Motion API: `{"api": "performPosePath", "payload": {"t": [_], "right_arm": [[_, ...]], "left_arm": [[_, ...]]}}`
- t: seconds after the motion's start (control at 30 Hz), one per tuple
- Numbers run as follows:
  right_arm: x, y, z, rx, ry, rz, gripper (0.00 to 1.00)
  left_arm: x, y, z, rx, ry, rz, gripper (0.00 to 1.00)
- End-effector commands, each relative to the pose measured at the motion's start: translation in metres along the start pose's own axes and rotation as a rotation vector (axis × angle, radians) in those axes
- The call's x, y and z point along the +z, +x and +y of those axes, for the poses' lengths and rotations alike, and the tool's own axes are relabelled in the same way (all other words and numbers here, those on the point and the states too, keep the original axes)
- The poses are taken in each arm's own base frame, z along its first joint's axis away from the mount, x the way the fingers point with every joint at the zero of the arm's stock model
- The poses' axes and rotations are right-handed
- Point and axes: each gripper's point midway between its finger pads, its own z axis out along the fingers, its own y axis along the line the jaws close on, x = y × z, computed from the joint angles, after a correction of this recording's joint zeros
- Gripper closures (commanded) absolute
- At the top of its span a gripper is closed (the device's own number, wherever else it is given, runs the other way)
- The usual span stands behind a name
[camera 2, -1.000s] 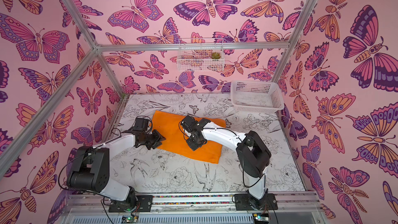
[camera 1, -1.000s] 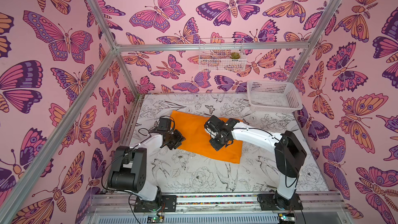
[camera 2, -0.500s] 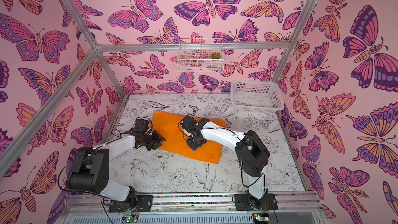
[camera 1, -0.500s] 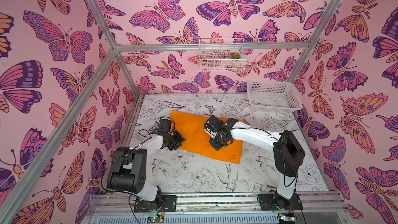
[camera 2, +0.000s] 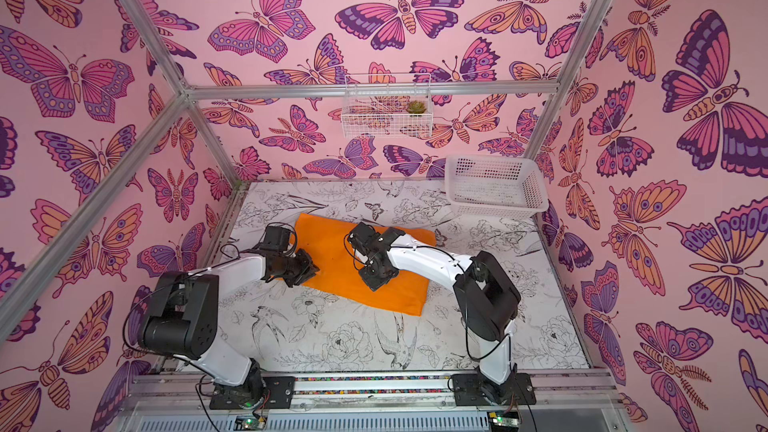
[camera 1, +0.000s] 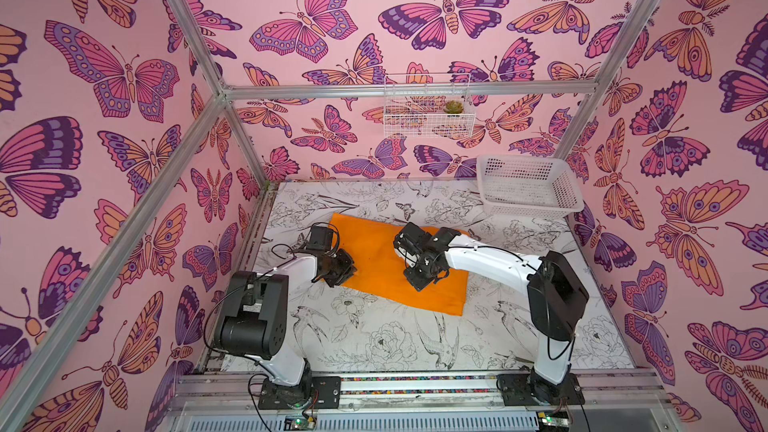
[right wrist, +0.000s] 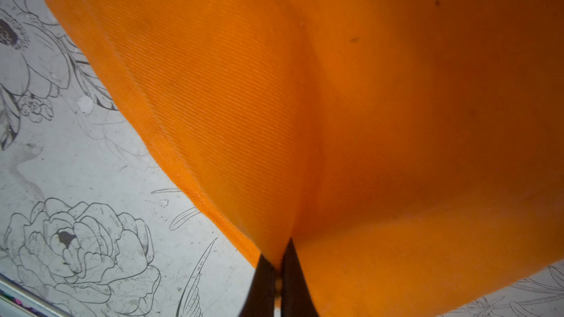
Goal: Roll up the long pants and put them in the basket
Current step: Fold the long pant at the center of the board.
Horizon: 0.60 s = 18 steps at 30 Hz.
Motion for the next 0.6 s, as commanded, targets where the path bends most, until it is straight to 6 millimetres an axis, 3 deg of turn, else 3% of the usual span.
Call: {"api": "performPosePath", "payload": {"t": [0.0, 0.27, 0.57], "right_arm": [[0.002, 0.004, 0.004, -0.021, 0.002, 0.037, 1.0], [-0.001, 0.01, 0.003, -0.025, 0.001, 0.049, 1.0], [0.004, 0.021, 0.025, -0.081, -0.027, 0.092, 1.0]], "left_arm": [[-0.01, -0.003, -0.001, 0.033, -0.004, -0.045, 0.87], [-0.036, 0.01, 0.025, 0.05, -0.087, -0.083, 0.87], [-0.064, 0.003, 0.048, 0.038, -0.145, -0.119, 0.85]]}}
